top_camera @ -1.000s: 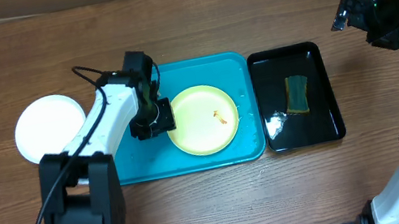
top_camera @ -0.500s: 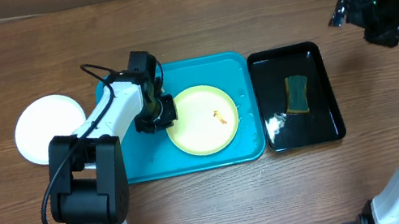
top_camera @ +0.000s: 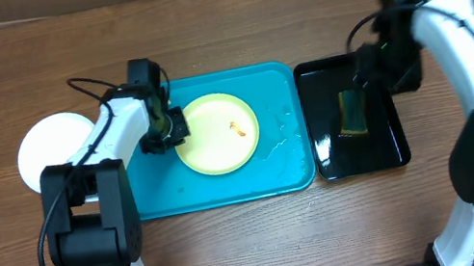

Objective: Clean dirty plates on tray and stack at the side
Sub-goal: 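Grasp the sponge in the black tray with the right gripper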

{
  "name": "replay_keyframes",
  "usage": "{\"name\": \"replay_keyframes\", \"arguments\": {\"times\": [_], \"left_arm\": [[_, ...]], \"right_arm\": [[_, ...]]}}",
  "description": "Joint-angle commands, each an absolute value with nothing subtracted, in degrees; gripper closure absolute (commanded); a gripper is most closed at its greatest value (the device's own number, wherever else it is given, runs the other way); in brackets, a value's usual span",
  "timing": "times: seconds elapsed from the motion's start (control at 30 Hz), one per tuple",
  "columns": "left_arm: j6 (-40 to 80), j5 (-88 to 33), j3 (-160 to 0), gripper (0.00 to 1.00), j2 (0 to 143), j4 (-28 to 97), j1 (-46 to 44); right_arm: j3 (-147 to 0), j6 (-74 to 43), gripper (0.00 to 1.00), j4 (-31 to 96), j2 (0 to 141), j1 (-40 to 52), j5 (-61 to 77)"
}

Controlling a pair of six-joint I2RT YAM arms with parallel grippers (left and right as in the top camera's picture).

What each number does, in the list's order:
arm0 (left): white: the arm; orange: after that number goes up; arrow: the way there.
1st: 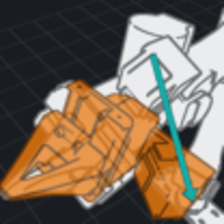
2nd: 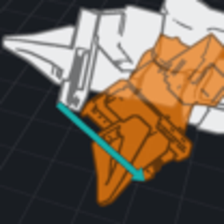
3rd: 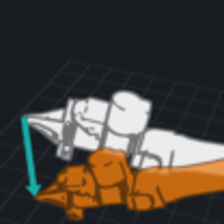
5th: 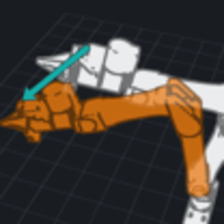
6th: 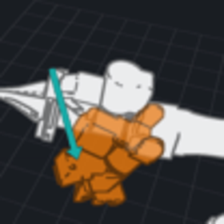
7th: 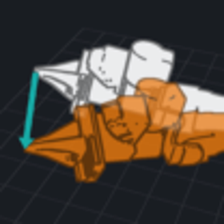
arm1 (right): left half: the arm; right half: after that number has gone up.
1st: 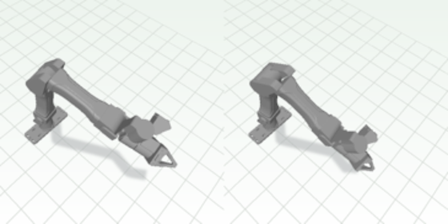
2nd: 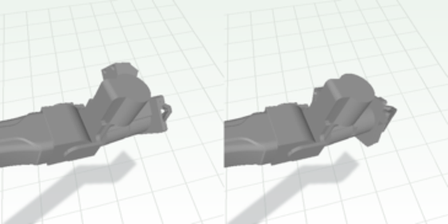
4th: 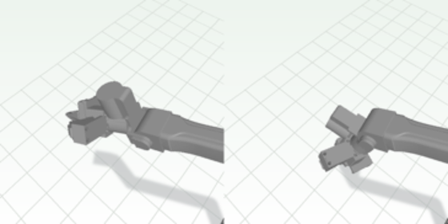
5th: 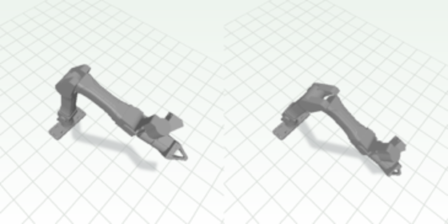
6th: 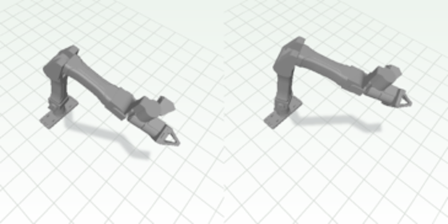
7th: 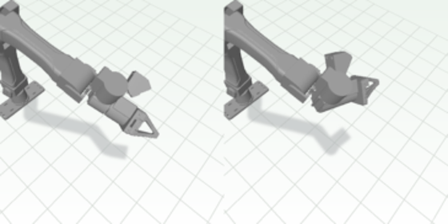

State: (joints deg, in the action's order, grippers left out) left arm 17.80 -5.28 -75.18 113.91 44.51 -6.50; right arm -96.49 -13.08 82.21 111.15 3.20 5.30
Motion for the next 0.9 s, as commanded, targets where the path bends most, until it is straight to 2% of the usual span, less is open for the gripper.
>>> {"name": "replay_keyframes", "arguments": {"times": [0.0,0.13,0.27,0.3,0.33,0.43,0.53,0.63,0.77,0.87], "left_arm": [[16.67,-2.46,-75.05,0.81,115.07,45.23,-5.56],[16.67,-2.52,-75.05,0.81,115.07,45.17,-5.67],[16.67,-2.55,-75.05,0.81,115.07,45.19,-5.69],[16.67,-2.55,-75.05,0.81,115.07,45.19,-5.69],[16.67,-2.55,-75.05,0.81,115.07,45.19,-5.69],[16.67,-2.52,-75.05,0.81,115.07,45.15,-5.69],[16.67,-2.52,-75.05,0.80,115.07,45.06,-5.69],[16.67,-2.55,-75.05,0.78,115.07,45.12,-5.69],[16.69,-2.59,-75.05,0.78,115.07,45.17,-5.69],[16.69,-2.57,-75.05,0.77,115.07,45.19,-5.69]], "right_arm": [[-89.69,-15.00,0.33,77.17,110.65,5.69,0.03],[-80.68,-15.07,0.33,67.55,110.65,7.57,0.03],[-73.23,-15.07,0.44,58.65,110.65,7.55,0.05],[-71.81,-15.05,0.62,56.95,110.65,7.55,0.05],[-70.41,-15.07,0.96,55.27,110.65,7.55,0.12],[-69.58,-15.00,0.96,54.26,110.65,7.55,3.27],[-72.38,-14.79,0.80,56.47,110.63,7.55,5.93],[-76.23,-14.61,0.68,58.98,110.63,7.42,6.04],[-78.65,-14.63,0.44,57.41,110.63,7.38,3.03],[-77.43,-14.66,0.44,54.22,110.65,7.38,1.28]]}}
